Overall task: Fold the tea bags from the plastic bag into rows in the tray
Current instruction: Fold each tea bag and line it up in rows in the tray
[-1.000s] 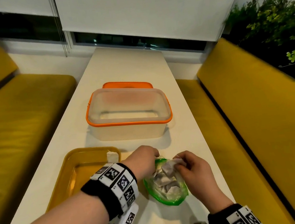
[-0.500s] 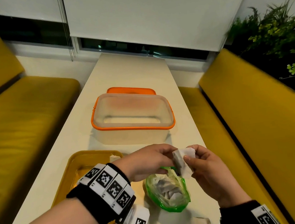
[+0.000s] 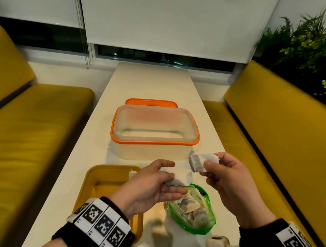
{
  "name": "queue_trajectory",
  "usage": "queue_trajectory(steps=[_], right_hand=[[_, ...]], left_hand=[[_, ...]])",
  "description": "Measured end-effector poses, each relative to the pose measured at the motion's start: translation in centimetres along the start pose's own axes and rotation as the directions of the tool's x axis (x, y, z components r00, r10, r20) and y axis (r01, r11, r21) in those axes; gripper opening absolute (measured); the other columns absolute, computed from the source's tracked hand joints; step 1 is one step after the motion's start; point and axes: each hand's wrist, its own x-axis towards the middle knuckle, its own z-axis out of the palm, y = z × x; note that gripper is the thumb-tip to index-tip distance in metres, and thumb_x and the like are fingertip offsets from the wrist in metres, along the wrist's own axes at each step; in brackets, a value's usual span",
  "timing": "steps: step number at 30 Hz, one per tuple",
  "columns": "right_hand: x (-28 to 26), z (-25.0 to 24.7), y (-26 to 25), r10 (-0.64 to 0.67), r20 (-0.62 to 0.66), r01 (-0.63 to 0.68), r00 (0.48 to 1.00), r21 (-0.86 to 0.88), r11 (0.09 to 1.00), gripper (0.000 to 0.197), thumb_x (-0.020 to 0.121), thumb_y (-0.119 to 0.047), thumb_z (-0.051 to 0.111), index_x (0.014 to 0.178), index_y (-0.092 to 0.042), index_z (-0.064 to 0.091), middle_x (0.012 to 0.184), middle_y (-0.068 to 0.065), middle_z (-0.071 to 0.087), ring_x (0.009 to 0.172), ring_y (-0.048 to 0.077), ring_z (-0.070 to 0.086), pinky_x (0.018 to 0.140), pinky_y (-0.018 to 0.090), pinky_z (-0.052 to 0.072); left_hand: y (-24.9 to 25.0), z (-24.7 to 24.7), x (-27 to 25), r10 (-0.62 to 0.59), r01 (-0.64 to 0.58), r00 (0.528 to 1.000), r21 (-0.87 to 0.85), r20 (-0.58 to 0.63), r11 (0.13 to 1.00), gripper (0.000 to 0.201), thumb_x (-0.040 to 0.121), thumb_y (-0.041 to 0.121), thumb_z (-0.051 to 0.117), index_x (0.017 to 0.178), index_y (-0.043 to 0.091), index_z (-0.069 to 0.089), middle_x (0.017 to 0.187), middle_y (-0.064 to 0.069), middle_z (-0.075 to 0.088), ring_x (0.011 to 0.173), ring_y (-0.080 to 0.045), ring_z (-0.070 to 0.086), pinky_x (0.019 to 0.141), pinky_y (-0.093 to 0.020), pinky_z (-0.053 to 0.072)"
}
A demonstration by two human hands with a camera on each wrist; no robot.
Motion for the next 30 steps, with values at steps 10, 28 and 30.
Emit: queue_trajectory(steps=[10, 28, 30], right_hand=[[-1.7, 7.0, 1.4, -0.104, 0.143, 0.135, 0.984, -0.225, 0.965, 0.007, 0.082, -0.004, 0.067, 0.076, -0.006, 0.066, 0.064, 0.005, 0.065, 0.057, 0.011, 0.058, 0.054, 0.025, 0.046], [-0.4, 13.4, -0.4, -0.252, 0.530, 0.583, 0.810, -0.681, 0.443, 0.013, 0.089, -0.013, 0.060, 0.091, -0.014, 0.073, 0.079, -0.006, 0.060, 0.075, 0.010, 0.053, 0.060, 0.009, 0.034], [0.0, 13.8, 0.8, -0.183, 0.544, 0.569, 0.819, -0.732, 0.375, 0.013, 0.089, -0.014, 0.058, 0.089, -0.017, 0.070, 0.083, -0.002, 0.063, 0.079, 0.017, 0.056, 0.063, 0.022, 0.041]], left_hand=[[-0.8, -2.8, -3.8, 0.182, -0.196, 0.979, -0.188, -0.091, 0.962, 0.032, 0.084, 0.022, 0.060, 0.109, 0.002, 0.057, 0.103, -0.020, 0.070, 0.094, -0.034, 0.069, 0.070, -0.030, 0.060], [-1.6, -10.8, -9.6, 0.214, -0.305, 0.938, -0.356, -0.272, 0.883, 0.030, 0.090, 0.018, 0.050, 0.117, 0.006, 0.052, 0.099, -0.022, 0.071, 0.074, -0.025, 0.072, 0.061, -0.031, 0.060], [-1.9, -11.4, -10.1, 0.223, -0.328, 0.927, -0.362, -0.302, 0.873, 0.031, 0.090, 0.019, 0.051, 0.118, 0.006, 0.053, 0.099, -0.022, 0.071, 0.074, -0.024, 0.072, 0.061, -0.030, 0.060]])
